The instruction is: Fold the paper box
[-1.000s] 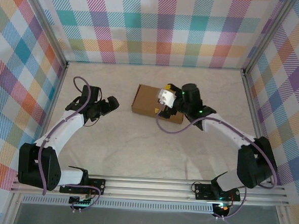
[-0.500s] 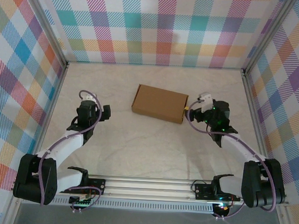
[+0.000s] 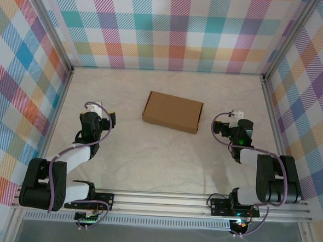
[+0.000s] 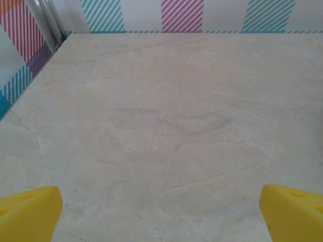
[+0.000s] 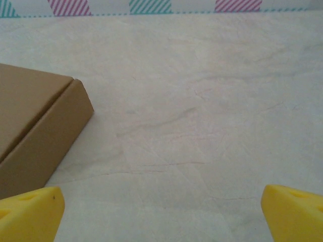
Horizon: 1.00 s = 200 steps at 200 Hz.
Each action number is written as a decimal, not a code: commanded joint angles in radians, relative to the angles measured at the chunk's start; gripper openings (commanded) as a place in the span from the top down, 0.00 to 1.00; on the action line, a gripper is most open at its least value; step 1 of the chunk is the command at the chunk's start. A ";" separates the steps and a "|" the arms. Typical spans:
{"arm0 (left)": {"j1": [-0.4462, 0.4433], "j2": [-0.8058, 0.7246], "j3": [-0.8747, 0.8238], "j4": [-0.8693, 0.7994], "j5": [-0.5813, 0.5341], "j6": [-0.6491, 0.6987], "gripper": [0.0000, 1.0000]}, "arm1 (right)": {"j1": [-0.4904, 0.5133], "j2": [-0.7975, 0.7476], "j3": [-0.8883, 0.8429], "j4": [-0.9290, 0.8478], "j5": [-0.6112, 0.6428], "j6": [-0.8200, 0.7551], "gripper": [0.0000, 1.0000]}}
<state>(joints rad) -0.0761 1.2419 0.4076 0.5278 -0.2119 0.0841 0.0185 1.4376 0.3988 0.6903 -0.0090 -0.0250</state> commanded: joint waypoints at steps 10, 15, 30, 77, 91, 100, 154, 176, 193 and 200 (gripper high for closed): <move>0.013 0.001 -0.072 0.105 0.027 -0.019 0.00 | -0.008 0.108 -0.001 0.182 -0.013 0.031 0.00; 0.013 0.010 -0.087 0.137 0.023 -0.011 0.00 | -0.011 0.096 0.010 0.136 -0.019 0.029 0.00; 0.020 0.023 -0.091 0.166 0.033 0.004 0.00 | -0.015 0.099 0.011 0.142 -0.032 0.032 0.00; 0.028 0.081 -0.023 0.086 0.053 -0.008 0.00 | -0.021 0.098 0.015 0.135 -0.048 0.031 0.00; 0.027 0.088 -0.032 0.130 0.130 -0.048 0.00 | -0.020 0.098 0.015 0.135 -0.049 0.031 0.00; 0.026 0.122 -0.038 0.202 0.163 -0.055 0.00 | -0.020 0.098 0.015 0.135 -0.049 0.031 0.00; 0.018 0.320 0.023 0.253 0.146 -0.054 0.00 | -0.025 0.098 0.015 0.135 -0.064 0.033 0.00; 0.014 0.323 0.020 0.267 0.140 -0.053 0.00 | -0.027 0.098 0.015 0.134 -0.065 0.033 0.00; 0.015 0.321 0.021 0.258 0.140 -0.052 0.00 | -0.027 0.098 0.015 0.135 -0.065 0.032 0.00; 0.015 0.323 0.019 0.265 0.140 -0.052 0.00 | -0.027 0.098 0.015 0.135 -0.065 0.032 0.00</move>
<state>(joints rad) -0.0605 1.5738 0.4149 0.7486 -0.0822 0.0414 -0.0017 1.5402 0.3992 0.7856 -0.0525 -0.0071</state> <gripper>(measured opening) 0.999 0.997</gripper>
